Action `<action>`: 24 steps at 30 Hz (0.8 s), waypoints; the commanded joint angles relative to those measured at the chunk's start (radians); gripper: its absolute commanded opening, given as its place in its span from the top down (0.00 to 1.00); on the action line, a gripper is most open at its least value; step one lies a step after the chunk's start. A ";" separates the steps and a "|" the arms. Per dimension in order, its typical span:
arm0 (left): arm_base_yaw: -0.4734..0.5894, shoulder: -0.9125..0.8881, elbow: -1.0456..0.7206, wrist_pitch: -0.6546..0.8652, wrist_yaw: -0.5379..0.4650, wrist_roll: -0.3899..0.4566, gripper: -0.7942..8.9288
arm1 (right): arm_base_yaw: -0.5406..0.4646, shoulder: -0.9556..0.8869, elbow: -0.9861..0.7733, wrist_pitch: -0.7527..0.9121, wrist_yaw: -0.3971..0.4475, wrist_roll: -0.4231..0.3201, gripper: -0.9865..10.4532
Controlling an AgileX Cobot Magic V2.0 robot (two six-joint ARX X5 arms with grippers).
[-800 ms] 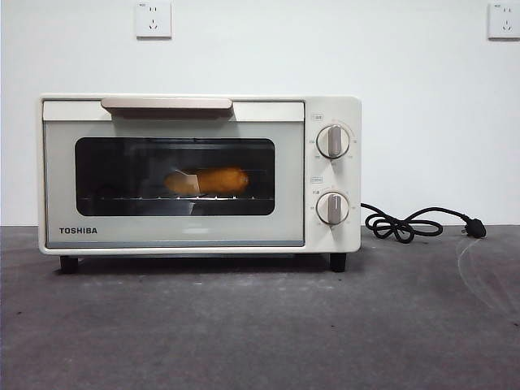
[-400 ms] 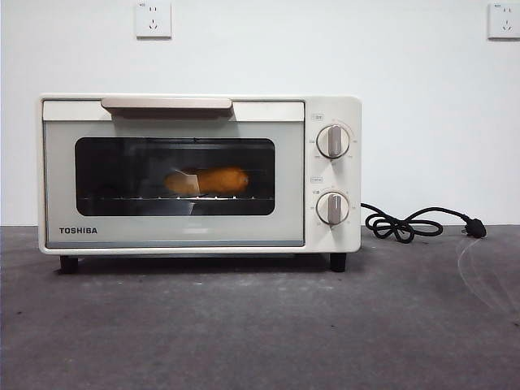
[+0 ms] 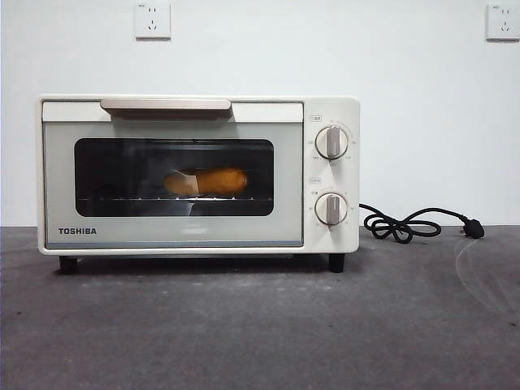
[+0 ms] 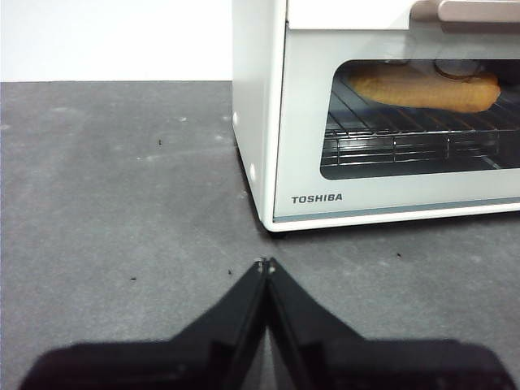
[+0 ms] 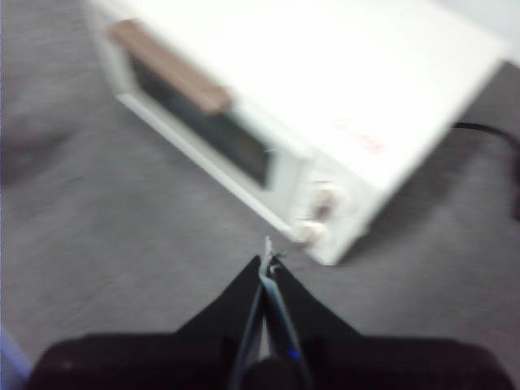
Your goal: Take the corn from the table,put the corn in the oven
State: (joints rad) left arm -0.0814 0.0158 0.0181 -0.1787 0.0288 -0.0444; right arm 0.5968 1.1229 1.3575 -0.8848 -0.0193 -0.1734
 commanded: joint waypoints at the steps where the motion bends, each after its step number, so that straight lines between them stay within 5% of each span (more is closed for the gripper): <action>1: -0.003 0.000 -0.007 0.009 -0.003 0.013 0.92 | -0.121 -0.002 -0.018 0.015 -0.040 -0.013 0.91; 6: -0.003 0.000 -0.007 0.009 -0.003 0.013 0.92 | -0.365 -0.039 -0.136 0.069 -0.158 0.024 0.91; 12: -0.003 0.000 -0.007 0.009 -0.003 0.012 0.92 | -0.513 -0.204 -0.485 0.364 -0.189 0.026 0.91; 19: -0.003 0.000 -0.007 0.009 -0.003 0.013 0.92 | -0.546 -0.491 -0.904 0.690 -0.176 0.068 0.91; 24: -0.003 0.000 -0.007 0.009 -0.003 0.013 0.92 | -0.547 -0.689 -1.107 0.798 -0.077 0.068 0.91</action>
State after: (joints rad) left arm -0.0814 0.0158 0.0181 -0.1787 0.0288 -0.0444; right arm 0.0517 0.4576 0.2806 -0.1040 -0.1127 -0.1162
